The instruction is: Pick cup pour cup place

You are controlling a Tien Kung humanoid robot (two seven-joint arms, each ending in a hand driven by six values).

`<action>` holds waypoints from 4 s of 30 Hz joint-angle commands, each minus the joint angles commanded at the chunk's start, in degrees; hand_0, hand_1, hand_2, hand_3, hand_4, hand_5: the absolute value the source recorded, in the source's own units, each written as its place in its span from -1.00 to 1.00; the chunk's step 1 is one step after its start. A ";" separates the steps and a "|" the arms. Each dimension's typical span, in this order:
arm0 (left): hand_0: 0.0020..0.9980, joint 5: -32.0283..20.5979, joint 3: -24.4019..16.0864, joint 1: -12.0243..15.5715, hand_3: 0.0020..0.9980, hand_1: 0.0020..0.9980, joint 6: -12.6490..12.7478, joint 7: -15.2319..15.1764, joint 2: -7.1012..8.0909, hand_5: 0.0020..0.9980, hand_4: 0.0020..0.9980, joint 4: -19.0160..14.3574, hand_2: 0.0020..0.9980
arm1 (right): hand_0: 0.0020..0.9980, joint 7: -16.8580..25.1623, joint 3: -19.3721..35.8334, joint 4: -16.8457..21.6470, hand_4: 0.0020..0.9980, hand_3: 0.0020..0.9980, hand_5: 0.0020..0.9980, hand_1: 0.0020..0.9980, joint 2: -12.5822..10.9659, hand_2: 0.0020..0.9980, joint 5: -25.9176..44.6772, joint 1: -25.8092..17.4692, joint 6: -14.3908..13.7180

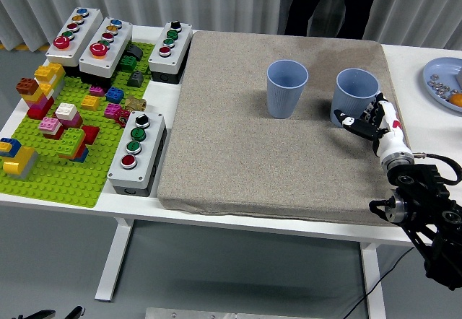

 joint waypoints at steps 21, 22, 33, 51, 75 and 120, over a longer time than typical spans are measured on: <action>0.52 0.18 -0.41 -0.17 0.43 0.56 0.02 -0.02 0.05 0.97 0.01 0.00 0.64 | 0.85 -4.61 1.37 3.96 0.77 1.00 -0.72 0.75 -2.68 0.99 -4.64 -2.18 1.74; 0.52 0.20 -0.43 -0.17 0.43 0.56 0.02 -0.01 0.04 0.97 0.01 0.00 0.64 | 0.86 -4.69 1.40 4.05 0.77 1.00 -0.72 0.76 -2.73 1.00 -4.71 -2.23 1.78; 0.52 0.10 -0.59 -0.10 0.43 0.56 0.07 -0.15 0.14 0.97 0.01 0.00 0.64 | 0.86 -6.11 3.41 8.87 0.77 1.00 -0.70 0.76 -5.37 1.00 -6.45 -4.65 1.57; 0.53 0.47 -0.93 0.58 0.43 0.56 0.12 -0.09 0.26 0.97 0.01 0.00 0.64 | 0.86 -7.66 8.22 22.75 0.79 1.00 -0.67 0.77 -11.57 1.00 -9.21 -12.65 0.65; 0.53 -0.15 -0.40 -0.15 0.44 0.56 0.16 -0.27 0.53 0.99 0.01 0.00 0.64 | 0.81 -5.64 18.52 24.59 0.71 0.78 -0.69 0.67 -10.96 0.84 -3.98 -0.18 -1.46; 0.53 0.08 -0.73 -0.53 0.44 0.57 0.18 0.10 0.40 0.99 0.01 0.00 0.65 | 0.83 -11.44 24.99 9.45 0.57 0.56 1.00 0.58 -5.69 0.59 3.02 8.66 1.98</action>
